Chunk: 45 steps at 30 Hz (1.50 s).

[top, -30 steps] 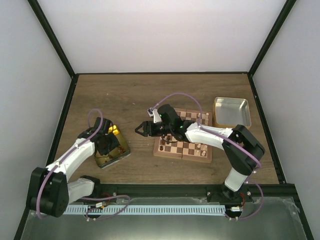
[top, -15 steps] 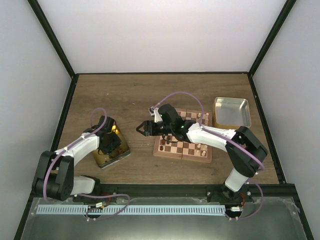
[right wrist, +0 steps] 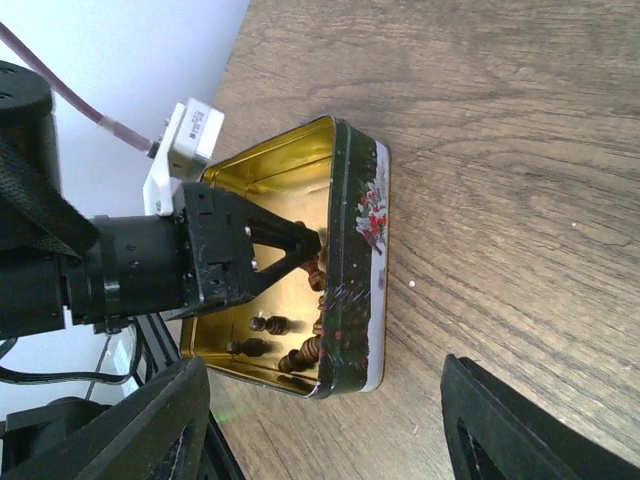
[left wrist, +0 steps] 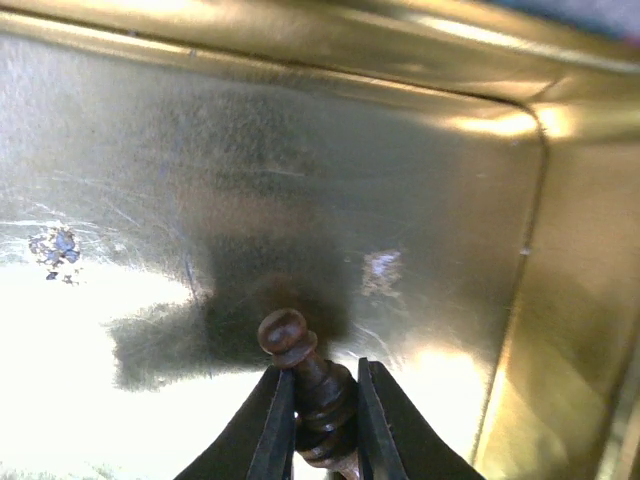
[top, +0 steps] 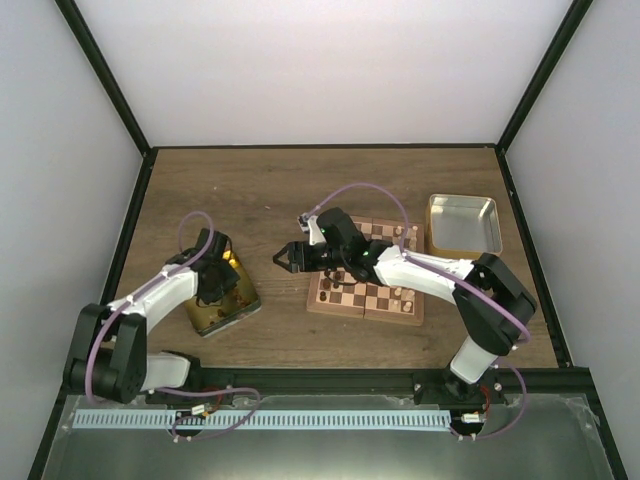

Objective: Set up the chess pieces on the board
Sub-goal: Pick up the chess piece from the storage box.

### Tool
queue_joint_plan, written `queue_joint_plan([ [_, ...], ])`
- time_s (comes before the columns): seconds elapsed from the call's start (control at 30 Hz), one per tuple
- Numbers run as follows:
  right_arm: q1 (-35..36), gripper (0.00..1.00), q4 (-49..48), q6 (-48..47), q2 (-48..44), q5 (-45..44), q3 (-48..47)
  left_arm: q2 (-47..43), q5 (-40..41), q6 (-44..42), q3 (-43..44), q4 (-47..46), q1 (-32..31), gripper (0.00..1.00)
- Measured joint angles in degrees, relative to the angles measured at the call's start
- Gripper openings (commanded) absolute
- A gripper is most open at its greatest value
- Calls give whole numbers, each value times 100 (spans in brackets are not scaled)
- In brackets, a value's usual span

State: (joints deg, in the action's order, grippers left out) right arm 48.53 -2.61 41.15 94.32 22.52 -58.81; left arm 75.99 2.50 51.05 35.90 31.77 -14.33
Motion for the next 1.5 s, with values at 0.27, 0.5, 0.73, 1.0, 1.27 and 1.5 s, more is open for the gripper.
queue_joint_plan([
  [0.27,63,67,-201,-9,13,304,-4,-1252,-254,-26,-2,-85,9,10],
  [0.5,402,65,-511,87,424,603,-332,-2024,-940,44,-2,-83,9,11],
  [0.73,841,58,-723,133,1038,658,-837,-2179,-1508,337,50,107,33,11],
  [1.0,929,53,-778,138,1266,385,-846,-2179,-1862,601,109,273,31,11],
  [1.27,942,35,-885,221,1268,129,-841,-2181,-1860,708,109,273,48,11],
  [1.5,942,35,-1043,251,1263,-157,-737,-2184,-1860,728,109,256,48,11],
])
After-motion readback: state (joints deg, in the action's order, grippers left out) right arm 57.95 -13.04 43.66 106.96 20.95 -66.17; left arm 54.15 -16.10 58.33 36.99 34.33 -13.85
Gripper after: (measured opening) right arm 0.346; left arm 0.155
